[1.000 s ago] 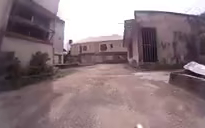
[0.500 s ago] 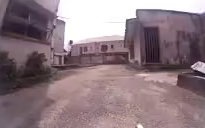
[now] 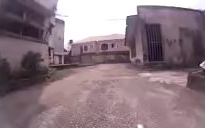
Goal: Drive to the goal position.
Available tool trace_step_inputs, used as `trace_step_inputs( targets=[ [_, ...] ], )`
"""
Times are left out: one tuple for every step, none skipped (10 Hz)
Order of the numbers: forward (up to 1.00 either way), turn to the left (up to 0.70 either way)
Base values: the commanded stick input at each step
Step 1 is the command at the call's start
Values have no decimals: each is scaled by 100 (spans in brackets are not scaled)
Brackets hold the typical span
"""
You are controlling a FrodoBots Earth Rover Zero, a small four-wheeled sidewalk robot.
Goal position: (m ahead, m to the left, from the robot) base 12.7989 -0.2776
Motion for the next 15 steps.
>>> trace_step_inputs(
  targets=[
    [50, 7],
    [50, 7],
    [50, 7],
    [50, 7],
    [50, 7],
    [50, 7],
    [50, 7],
    [50, 7],
    [50, 7],
    [50, 7],
    [50, 7],
    [50, 7],
    [50, 7],
    [50, 7],
    [50, 7]
  ],
)
